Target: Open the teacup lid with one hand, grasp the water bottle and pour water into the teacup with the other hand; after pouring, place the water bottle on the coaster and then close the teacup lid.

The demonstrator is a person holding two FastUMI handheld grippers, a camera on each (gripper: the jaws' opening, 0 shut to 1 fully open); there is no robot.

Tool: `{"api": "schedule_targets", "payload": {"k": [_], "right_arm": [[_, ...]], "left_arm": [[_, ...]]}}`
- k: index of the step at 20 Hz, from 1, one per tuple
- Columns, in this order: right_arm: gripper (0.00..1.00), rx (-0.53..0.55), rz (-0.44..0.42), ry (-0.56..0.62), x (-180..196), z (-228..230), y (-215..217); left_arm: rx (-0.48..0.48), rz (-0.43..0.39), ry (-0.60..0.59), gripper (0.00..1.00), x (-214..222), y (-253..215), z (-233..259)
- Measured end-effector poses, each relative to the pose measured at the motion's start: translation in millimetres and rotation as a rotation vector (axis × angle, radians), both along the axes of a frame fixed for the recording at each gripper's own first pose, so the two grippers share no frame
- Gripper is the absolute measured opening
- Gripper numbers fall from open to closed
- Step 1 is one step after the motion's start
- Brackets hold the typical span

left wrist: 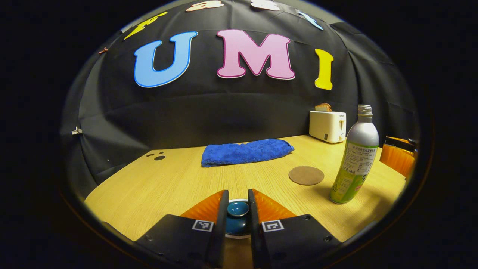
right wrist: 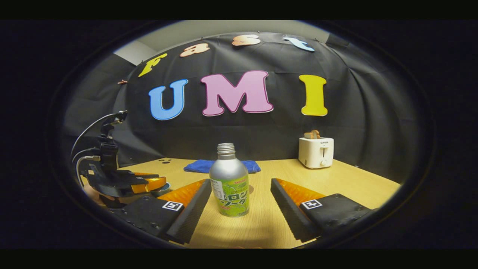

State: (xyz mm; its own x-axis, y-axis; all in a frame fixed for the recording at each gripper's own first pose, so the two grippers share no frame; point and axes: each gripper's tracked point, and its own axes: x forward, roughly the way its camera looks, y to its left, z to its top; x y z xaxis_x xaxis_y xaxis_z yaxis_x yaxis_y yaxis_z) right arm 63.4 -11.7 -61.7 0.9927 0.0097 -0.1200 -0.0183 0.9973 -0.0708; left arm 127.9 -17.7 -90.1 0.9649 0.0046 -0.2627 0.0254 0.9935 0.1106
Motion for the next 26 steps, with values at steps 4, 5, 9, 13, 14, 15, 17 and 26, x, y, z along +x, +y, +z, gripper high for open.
{"api": "schedule_targets", "payload": {"k": [4, 5, 9, 13, 14, 15, 17, 26], "right_arm": [[0.99, 0.005, 0.014, 0.023, 3.0, -6.8, 3.9], [0.99, 0.001, 0.014, 0.026, 4.1, -6.8, 3.5], [0.99, -0.009, 0.012, 0.020, 10.7, -6.2, 5.7], [0.99, 0.004, 0.005, 0.047, 21.6, -16.2, 8.5], [0.98, 0.005, -0.005, 0.051, 23.5, -18.4, 8.2], [0.99, 0.004, -0.007, 0.051, 26.8, -19.4, 8.2], [0.99, 0.004, -0.006, 0.055, 33.4, -21.8, 11.7], [0.99, -0.031, -0.034, 0.064, 71.1, -28.2, 9.8]], "left_arm": [[-0.024, -0.005, -0.029, 0.31, -2.9, -4.3, 4.0], [-0.020, -0.010, -0.033, 0.28, -3.4, -6.7, 6.2], [0.021, -0.015, -0.091, 0.28, -8.2, -7.4, 29.4], [0.063, -0.018, -0.148, 0.28, -20.1, -7.4, 54.1], [0.077, -0.012, -0.163, 0.28, -23.9, -4.7, 60.1], [0.085, -0.008, -0.175, 0.28, -27.5, -2.1, 64.8], [0.074, -0.005, -0.191, 0.28, -34.8, 0.5, 70.7], [-0.055, 0.013, -0.154, 0.28, -45.7, 18.9, 55.5]]}}
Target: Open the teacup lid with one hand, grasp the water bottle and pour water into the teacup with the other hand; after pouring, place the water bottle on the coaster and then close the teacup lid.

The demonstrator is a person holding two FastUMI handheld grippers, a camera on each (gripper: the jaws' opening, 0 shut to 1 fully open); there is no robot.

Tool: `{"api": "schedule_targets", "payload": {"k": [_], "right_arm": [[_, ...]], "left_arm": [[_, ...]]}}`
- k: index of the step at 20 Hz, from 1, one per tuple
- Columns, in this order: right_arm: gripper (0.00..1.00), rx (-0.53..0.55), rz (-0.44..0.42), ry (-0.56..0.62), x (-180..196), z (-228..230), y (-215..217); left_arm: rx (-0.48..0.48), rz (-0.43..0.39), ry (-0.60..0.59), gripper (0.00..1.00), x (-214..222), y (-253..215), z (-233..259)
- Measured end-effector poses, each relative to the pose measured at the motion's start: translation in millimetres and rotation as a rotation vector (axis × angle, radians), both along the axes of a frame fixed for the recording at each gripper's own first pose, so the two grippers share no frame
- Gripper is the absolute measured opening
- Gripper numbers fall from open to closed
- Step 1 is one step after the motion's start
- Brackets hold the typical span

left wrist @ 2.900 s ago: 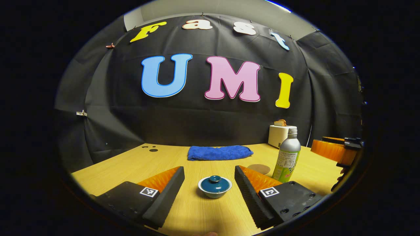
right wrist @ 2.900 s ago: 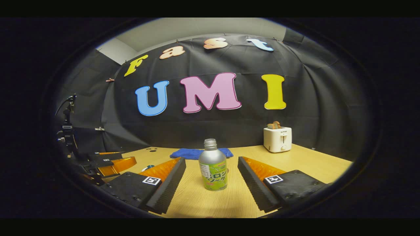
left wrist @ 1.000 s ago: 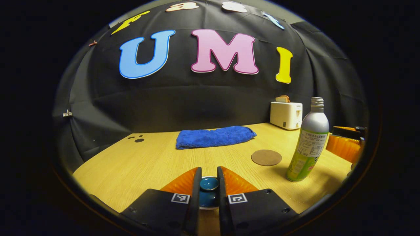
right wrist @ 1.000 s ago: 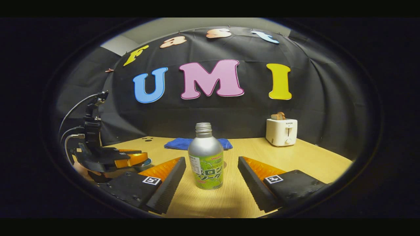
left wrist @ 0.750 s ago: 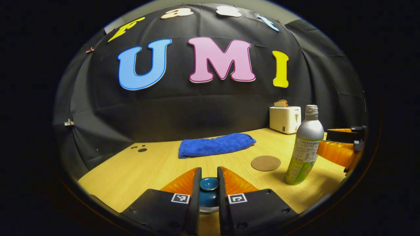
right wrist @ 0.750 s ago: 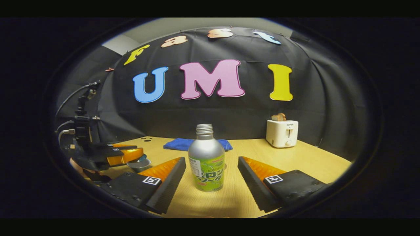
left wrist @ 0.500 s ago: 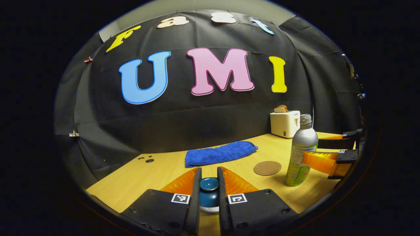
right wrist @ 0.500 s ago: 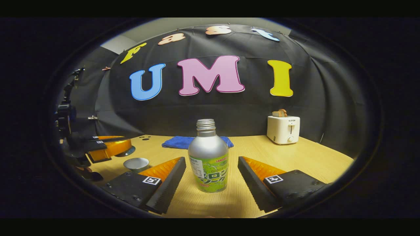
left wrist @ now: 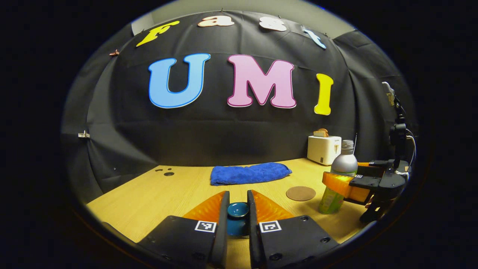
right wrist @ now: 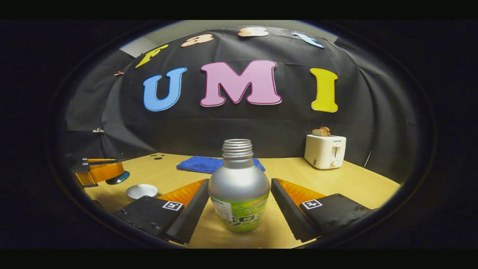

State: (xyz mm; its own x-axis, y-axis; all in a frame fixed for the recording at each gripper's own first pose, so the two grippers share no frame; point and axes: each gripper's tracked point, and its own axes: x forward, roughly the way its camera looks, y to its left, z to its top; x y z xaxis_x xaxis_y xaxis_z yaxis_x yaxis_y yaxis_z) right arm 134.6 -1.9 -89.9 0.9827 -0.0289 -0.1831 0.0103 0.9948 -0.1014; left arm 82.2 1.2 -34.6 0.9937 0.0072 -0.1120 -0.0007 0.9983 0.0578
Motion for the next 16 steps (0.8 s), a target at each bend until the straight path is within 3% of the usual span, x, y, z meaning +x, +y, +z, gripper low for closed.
{"api": "schedule_targets", "payload": {"k": [2, 4, 8, 16], "right_arm": [[0.98, 0.024, -0.008, 0.026, 1.6, -8.4, 0.6], [0.88, 0.024, -0.013, 0.029, 4.0, -9.1, 0.8], [0.81, -0.033, 0.010, 0.054, 9.3, -10.6, 6.6], [0.76, -0.496, 0.097, 0.002, 29.1, 26.9, 21.1]], "left_arm": [[-0.014, 0.008, 0.007, 0.28, -3.1, 7.6, -5.2], [-0.018, 0.009, 0.011, 0.28, -5.9, 11.8, -6.9], [-0.013, 0.015, 0.004, 0.28, -8.2, 22.9, -6.6], [-0.016, 0.051, -0.011, 0.28, -18.0, 57.1, -7.6]]}}
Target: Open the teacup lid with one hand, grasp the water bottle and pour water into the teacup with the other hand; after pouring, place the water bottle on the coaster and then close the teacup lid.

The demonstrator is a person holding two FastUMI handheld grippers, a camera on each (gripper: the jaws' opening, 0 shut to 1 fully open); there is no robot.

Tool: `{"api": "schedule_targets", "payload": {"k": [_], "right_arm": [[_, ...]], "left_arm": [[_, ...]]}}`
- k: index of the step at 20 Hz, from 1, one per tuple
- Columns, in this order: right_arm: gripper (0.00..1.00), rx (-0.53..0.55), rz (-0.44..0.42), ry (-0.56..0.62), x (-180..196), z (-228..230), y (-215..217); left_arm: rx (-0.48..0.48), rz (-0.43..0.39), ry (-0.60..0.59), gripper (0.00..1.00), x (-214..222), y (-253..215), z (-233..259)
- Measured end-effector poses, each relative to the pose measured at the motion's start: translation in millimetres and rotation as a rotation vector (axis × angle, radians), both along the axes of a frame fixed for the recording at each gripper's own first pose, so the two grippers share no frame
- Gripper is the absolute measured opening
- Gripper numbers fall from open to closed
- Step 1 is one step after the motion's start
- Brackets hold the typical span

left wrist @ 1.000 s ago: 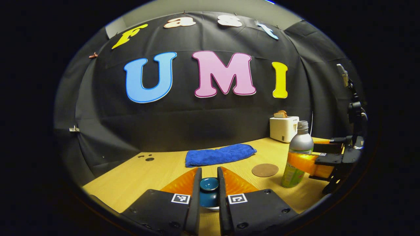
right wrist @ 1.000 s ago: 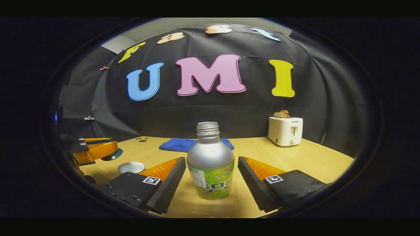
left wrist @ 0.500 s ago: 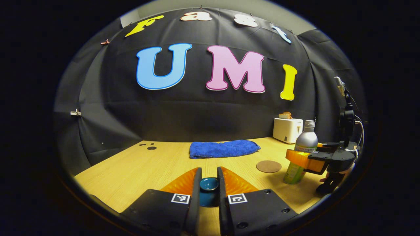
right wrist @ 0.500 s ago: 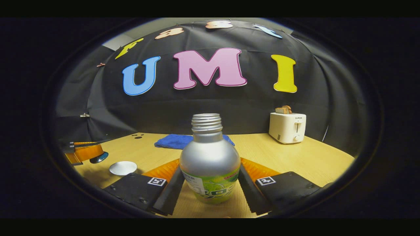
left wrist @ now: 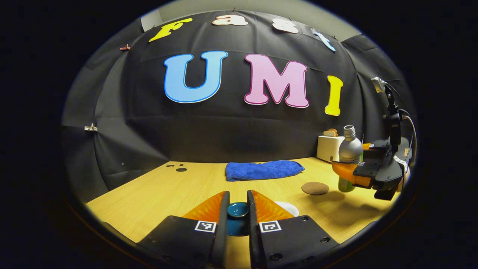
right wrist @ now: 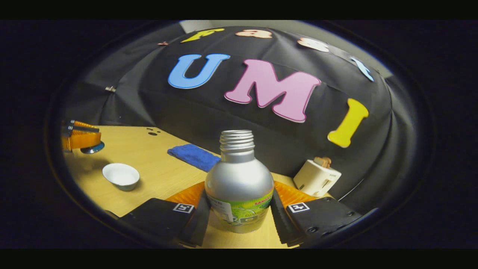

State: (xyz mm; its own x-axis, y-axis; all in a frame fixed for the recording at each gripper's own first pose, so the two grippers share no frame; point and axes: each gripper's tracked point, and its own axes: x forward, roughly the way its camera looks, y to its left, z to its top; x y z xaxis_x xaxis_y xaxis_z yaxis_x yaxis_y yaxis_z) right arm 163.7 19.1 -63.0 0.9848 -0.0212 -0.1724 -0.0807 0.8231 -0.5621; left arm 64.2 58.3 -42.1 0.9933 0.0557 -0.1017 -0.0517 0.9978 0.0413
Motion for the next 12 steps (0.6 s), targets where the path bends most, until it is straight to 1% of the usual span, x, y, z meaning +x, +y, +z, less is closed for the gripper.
{"api": "schedule_targets", "payload": {"k": [2, 3, 5, 8, 12], "right_arm": [[0.76, -0.136, 0.047, 0.003, 5.0, -1.7, 12.0], [0.76, -0.248, 0.076, -0.013, 9.0, -0.1, 20.8], [0.76, -0.361, 0.112, -0.027, 8.7, -6.0, 31.9], [0.76, -0.479, 0.150, -0.041, 10.8, -13.9, 45.2], [0.75, -0.597, 0.207, -0.038, 10.8, -30.0, 60.4]], "left_arm": [[-0.010, 0.008, 0.000, 0.28, -3.8, 9.2, -2.2], [-0.018, 0.013, 0.004, 0.28, -4.7, 13.9, -4.2], [-0.028, 0.025, 0.012, 0.28, -10.2, 25.2, -7.4], [-0.030, 0.041, 0.005, 0.28, -15.6, 38.8, -5.8], [-0.028, 0.055, -0.003, 0.28, -18.2, 51.3, -3.5]]}}
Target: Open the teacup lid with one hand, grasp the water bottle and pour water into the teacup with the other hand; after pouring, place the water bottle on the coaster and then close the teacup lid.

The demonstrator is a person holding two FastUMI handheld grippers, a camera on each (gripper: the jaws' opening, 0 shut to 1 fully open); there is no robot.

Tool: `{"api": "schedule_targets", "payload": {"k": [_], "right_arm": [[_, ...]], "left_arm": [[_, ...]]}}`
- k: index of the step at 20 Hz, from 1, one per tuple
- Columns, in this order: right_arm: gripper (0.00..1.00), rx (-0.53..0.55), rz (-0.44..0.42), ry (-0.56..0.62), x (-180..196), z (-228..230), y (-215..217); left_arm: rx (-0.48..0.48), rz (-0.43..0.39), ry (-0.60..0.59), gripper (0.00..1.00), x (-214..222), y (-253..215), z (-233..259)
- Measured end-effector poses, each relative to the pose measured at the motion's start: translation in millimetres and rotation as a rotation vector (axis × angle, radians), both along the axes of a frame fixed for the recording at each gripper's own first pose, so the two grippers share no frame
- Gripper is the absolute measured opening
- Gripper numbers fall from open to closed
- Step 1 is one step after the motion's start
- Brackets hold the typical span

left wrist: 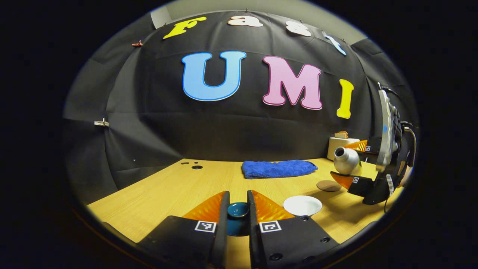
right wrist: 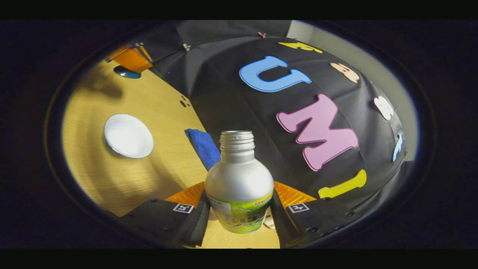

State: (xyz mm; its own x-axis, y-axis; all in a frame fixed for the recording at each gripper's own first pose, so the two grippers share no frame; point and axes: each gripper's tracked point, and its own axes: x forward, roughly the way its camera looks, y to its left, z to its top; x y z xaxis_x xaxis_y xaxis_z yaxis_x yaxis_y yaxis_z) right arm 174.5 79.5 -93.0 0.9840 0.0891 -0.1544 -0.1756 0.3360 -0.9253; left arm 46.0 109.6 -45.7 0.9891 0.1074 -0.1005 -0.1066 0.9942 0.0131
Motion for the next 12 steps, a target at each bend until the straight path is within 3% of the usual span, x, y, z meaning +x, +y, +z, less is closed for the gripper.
{"api": "schedule_targets", "payload": {"k": [9, 12], "right_arm": [[0.72, -0.245, 0.123, -0.034, 14.0, -10.1, 26.9], [0.75, -0.293, 0.145, -0.040, 16.1, -15.6, 30.8]], "left_arm": [[-0.045, 0.017, 0.015, 0.28, -3.1, 19.9, -11.0], [-0.054, 0.017, 0.018, 0.28, -3.4, 21.6, -13.8]]}}
